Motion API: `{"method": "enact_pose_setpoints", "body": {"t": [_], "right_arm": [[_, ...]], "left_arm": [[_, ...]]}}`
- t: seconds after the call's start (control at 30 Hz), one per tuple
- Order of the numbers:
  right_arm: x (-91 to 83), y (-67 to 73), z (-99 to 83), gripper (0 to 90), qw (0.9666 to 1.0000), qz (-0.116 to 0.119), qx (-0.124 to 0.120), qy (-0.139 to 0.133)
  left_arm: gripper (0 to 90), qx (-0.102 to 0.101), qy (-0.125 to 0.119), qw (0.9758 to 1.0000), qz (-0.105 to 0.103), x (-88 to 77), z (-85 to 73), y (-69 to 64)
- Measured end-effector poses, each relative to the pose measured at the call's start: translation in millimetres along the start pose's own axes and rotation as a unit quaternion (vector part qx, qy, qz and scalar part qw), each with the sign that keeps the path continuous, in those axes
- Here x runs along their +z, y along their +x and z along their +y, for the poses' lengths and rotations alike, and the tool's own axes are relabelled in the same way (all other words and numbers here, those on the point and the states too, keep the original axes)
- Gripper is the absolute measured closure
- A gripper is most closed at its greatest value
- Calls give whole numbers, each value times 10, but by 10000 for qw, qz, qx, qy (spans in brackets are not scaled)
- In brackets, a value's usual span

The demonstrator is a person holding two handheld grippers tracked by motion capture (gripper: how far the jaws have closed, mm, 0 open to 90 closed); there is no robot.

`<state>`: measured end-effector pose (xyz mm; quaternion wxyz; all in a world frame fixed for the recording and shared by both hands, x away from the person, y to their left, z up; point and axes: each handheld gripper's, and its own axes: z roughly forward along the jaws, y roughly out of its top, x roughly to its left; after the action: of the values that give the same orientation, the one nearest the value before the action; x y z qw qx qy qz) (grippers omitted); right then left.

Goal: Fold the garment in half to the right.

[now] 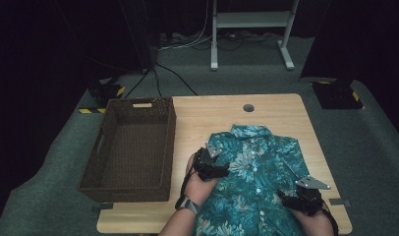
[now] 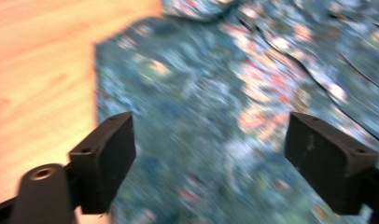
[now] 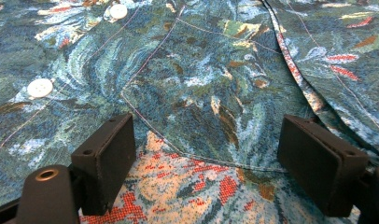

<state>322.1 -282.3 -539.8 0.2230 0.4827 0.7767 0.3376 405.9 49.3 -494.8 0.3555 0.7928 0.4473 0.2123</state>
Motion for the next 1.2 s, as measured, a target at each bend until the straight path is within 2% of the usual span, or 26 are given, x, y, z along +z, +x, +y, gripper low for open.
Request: {"method": "enact_pose_setpoints", "body": {"t": [0.03, 0.17, 0.3, 0.37, 0.53, 0.67, 0.7, 0.8, 0.9, 1.07, 1.2], "right_arm": [[0, -2, 0, 192, 10000, 5, 3, 0], [0, -3, 0, 193, 10000, 13, 7, 0], [0, -4, 0, 194, 10000, 29, 7, -5], [0, -3, 0, 195, 10000, 34, 2, -5], [-1, -5, -1, 196, 10000, 52, 6, -10], [-1, -4, -1, 196, 10000, 55, 8, -9], [-1, -4, -1, 196, 10000, 55, 8, -9], [-1, -3, 0, 197, 10000, 52, -2, -8], [-1, -3, -1, 198, 10000, 52, -4, -8], [-1, -2, -1, 199, 10000, 49, -8, -10], [-1, 0, -1, 200, 10000, 46, -3, -9]], "left_arm": [[228, 74, 64, 9999, 96, 36, 27, 33], [337, -48, 115, 9997, 204, 182, 125, 163], [357, -178, 136, 9987, 460, 332, 183, 279], [382, -268, 133, 9984, 483, 398, 200, 344], [409, -549, 103, 9977, 391, 553, 237, 461], [423, -582, 96, 9976, 368, 606, 257, 495], [423, -729, 138, 9965, 397, 678, 269, 553], [423, -876, 158, 9953, 389, 743, 256, 582], [439, -901, 178, 9951, 362, 801, 242, 586], [523, -1035, 158, 9940, 330, 853, 225, 590], [656, -989, 140, 9946, 282, 853, 222, 580]]}}
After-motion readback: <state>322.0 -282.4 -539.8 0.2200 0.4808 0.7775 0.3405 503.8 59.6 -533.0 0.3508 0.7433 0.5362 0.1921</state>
